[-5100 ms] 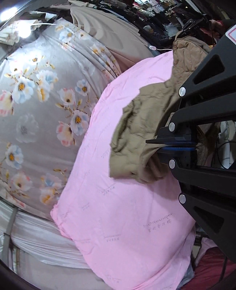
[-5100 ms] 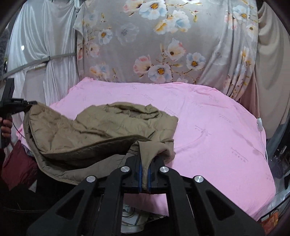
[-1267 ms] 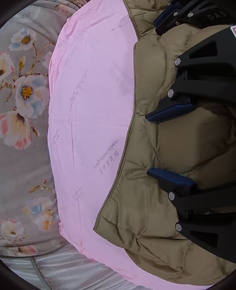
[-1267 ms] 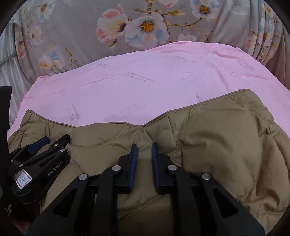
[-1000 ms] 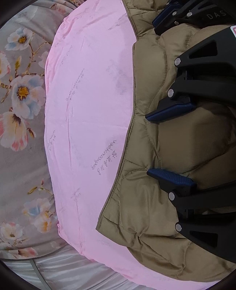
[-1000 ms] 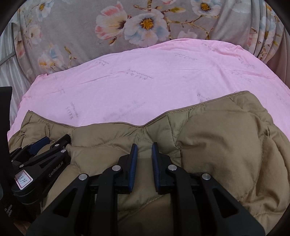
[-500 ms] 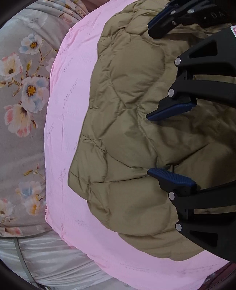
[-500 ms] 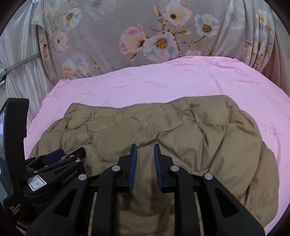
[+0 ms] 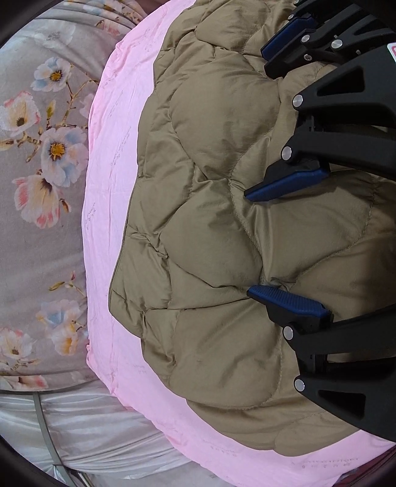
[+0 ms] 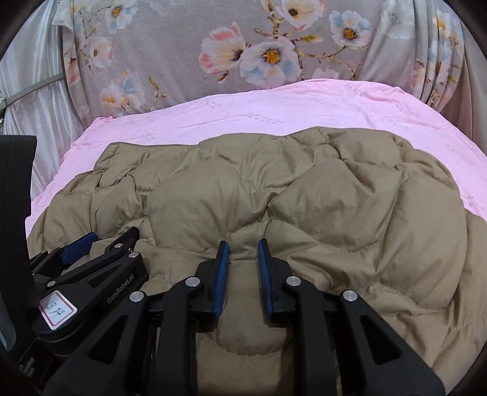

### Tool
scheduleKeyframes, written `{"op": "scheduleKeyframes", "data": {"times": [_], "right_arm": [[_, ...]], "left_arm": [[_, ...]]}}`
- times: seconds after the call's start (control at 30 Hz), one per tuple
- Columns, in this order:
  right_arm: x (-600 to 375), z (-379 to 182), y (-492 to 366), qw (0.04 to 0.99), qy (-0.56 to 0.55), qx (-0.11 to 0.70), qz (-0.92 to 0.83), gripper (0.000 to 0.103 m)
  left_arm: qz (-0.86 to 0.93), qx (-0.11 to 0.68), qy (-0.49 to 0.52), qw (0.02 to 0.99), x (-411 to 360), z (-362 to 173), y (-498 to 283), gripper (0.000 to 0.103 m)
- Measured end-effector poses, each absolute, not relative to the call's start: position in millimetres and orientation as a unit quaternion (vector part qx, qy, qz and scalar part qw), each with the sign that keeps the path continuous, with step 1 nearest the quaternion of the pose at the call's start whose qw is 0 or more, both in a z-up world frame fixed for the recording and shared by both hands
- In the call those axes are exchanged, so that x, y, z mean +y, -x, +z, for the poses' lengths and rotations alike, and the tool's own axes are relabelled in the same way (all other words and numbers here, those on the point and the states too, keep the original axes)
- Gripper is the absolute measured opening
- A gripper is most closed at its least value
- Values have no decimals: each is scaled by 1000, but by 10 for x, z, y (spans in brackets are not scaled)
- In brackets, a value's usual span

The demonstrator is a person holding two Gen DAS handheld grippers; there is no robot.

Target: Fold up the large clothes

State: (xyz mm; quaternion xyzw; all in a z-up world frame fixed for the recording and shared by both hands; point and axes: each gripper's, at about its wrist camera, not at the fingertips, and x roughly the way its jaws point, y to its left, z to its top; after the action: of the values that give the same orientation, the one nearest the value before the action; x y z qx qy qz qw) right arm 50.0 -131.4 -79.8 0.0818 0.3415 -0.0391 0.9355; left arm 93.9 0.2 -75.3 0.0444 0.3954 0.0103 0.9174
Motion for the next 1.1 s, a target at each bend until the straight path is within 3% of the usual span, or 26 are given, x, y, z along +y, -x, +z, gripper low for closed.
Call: {"op": "scheduleKeyframes", "data": {"times": [1.1], "right_arm": [[-1167,-765,-531,929,-42,358,-81,19]], "left_arm": [[-1,408,-23,913,89,-727,-944,57]]}}
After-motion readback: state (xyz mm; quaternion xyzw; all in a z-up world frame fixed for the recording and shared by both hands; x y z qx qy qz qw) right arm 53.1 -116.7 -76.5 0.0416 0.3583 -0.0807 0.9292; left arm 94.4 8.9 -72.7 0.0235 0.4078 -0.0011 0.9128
